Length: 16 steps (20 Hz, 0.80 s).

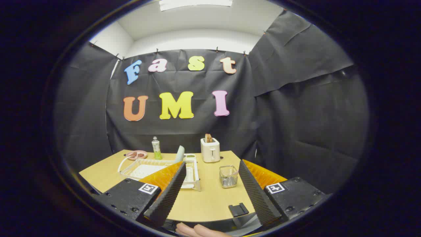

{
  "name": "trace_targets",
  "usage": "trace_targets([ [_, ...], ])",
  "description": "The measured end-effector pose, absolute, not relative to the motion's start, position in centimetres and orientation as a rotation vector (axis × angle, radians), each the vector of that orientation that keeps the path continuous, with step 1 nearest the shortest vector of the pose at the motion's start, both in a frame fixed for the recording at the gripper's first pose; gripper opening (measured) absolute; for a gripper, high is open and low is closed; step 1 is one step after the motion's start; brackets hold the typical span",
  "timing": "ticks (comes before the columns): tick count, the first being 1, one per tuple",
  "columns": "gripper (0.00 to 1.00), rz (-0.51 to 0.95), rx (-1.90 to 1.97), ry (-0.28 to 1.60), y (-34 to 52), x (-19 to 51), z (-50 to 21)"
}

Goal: Take the plate from the dish rack, then take the spoon from the basket and place it into the plate.

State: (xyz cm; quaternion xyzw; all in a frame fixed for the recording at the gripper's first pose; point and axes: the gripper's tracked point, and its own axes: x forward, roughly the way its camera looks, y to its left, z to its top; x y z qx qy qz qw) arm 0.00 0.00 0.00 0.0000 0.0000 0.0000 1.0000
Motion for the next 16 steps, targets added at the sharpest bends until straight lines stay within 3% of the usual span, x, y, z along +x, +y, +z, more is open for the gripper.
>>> trace_targets([
  [16,1.00,-0.010,-0.025,0.007,-0.4,0.0,-1.1],
])
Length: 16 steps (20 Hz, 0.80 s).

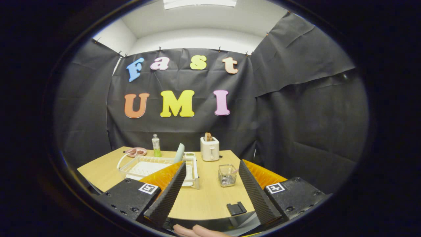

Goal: Take the plate from the dish rack, then take the spoon from the basket and place it into the plate.

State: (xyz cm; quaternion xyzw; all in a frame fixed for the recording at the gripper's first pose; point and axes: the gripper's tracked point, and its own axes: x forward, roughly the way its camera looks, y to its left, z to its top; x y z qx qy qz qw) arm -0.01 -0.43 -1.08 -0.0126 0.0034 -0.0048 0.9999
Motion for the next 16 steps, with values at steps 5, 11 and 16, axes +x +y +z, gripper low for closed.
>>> trace_targets([
  [5,1.00,-0.010,-0.035,0.003,-0.2,0.2,-1.2],
  [11,1.00,0.020,-0.071,0.016,2.4,3.4,0.7],
  [16,1.00,0.071,-0.152,0.077,7.1,9.7,1.8],
])
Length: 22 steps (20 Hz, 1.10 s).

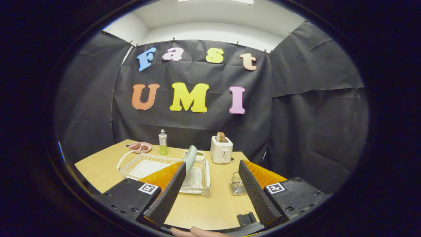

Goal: Take the plate from the dish rack, then take the spoon from the basket and place it into the plate.

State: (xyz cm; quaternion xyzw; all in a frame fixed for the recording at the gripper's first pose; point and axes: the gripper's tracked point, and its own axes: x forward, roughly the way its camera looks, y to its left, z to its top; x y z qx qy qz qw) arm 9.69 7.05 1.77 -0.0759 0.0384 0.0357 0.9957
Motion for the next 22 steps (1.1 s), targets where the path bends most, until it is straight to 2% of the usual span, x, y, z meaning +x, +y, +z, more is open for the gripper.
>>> trace_targets([
  [5,1.00,0.097,-0.209,0.214,11.3,18.0,1.3],
  [13,1.00,0.071,-0.267,0.428,13.7,28.8,1.0],
  [18,0.81,0.056,-0.270,0.625,14.2,32.0,-0.1],
  [21,0.68,-0.048,-0.391,0.767,13.3,33.0,-0.8],
  [22,0.68,-0.073,-0.419,0.810,13.4,33.1,-0.9],
])
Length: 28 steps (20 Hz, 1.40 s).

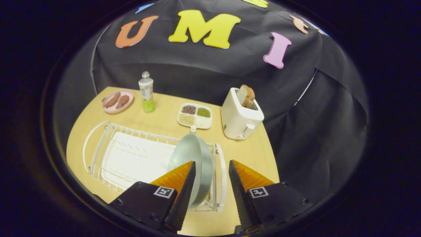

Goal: Take the plate from the dish rack, then take the spoon from the basket and place it into the plate.

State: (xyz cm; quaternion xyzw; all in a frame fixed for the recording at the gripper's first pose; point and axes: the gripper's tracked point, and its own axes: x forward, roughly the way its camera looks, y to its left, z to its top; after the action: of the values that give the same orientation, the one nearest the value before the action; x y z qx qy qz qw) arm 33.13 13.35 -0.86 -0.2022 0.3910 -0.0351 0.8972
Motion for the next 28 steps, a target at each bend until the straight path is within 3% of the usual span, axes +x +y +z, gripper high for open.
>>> trace_targets([
  [3,0.59,-0.096,-0.485,0.839,14.0,34.2,-0.4],
  [9,0.30,-0.164,-0.602,0.902,13.6,34.9,-0.1],
  [12,0.26,-0.182,-0.607,1.036,13.4,33.6,-2.0],
  [16,0.23,-0.178,-0.630,1.007,14.0,34.1,-1.4],
  [19,0.13,-0.210,-0.627,0.973,14.9,33.8,-1.2],
  [28,0.11,-0.337,-0.694,0.870,16.9,32.6,-0.7],
])
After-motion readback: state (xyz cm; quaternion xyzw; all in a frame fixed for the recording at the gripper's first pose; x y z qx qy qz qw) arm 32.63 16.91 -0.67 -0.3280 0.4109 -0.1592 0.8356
